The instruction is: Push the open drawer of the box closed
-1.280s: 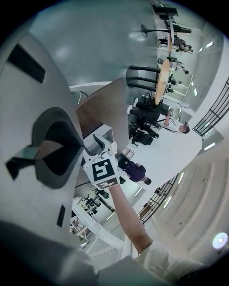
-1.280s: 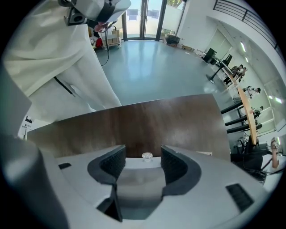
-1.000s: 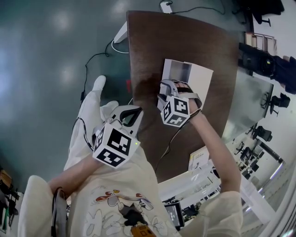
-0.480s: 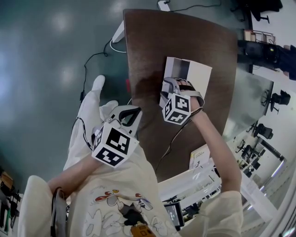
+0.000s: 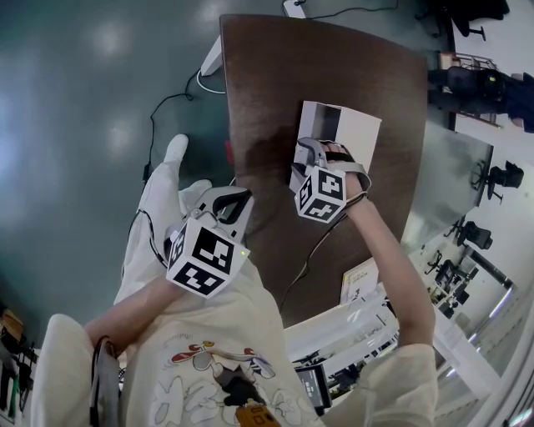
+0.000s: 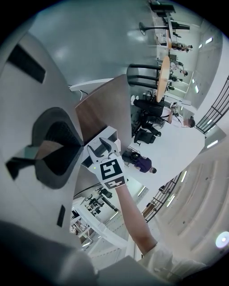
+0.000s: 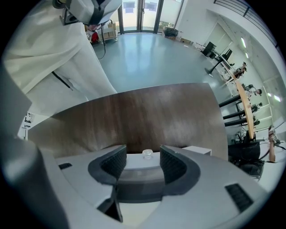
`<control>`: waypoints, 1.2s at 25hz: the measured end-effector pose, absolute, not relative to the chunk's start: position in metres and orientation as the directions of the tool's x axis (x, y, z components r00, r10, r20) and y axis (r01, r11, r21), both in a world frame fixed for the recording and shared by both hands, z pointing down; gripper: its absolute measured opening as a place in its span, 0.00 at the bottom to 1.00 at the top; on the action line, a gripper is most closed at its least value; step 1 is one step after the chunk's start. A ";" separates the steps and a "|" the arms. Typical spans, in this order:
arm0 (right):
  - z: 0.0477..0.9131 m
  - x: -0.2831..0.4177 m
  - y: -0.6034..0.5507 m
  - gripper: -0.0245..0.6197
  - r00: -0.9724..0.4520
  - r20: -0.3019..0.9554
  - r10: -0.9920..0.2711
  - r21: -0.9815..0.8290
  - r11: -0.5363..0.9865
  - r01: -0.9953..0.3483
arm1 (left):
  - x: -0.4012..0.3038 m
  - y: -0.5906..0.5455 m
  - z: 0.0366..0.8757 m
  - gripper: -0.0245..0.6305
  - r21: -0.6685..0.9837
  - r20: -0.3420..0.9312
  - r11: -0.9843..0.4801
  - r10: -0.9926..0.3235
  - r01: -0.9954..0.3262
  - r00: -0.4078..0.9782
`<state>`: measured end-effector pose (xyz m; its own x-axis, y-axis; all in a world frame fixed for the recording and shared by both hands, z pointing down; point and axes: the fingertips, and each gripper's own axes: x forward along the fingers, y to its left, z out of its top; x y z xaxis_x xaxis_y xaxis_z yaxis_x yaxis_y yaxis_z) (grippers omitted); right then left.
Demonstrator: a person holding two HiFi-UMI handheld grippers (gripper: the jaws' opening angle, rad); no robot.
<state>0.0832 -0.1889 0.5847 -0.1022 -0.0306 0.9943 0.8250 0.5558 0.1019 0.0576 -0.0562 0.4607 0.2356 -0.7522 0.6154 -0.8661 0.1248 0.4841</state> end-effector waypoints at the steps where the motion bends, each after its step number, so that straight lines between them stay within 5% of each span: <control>1: 0.585 0.084 -0.190 0.41 -0.105 0.994 -0.029 0.103 0.557 0.824 | 0.057 -0.057 0.463 0.05 0.478 0.619 0.127 -0.751 -0.869 0.230; 30: 0.580 0.089 -0.197 0.41 -0.100 0.994 -0.052 0.112 0.551 0.827 | 0.062 -0.076 0.462 0.05 0.434 0.629 0.116 -0.749 -0.893 0.208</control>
<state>0.0889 -0.1969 0.5804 -0.1000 -0.0525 0.9936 0.8266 0.5514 0.1123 0.0624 -0.0757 0.4620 0.2083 -0.7494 0.6286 -0.8932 0.1160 0.4343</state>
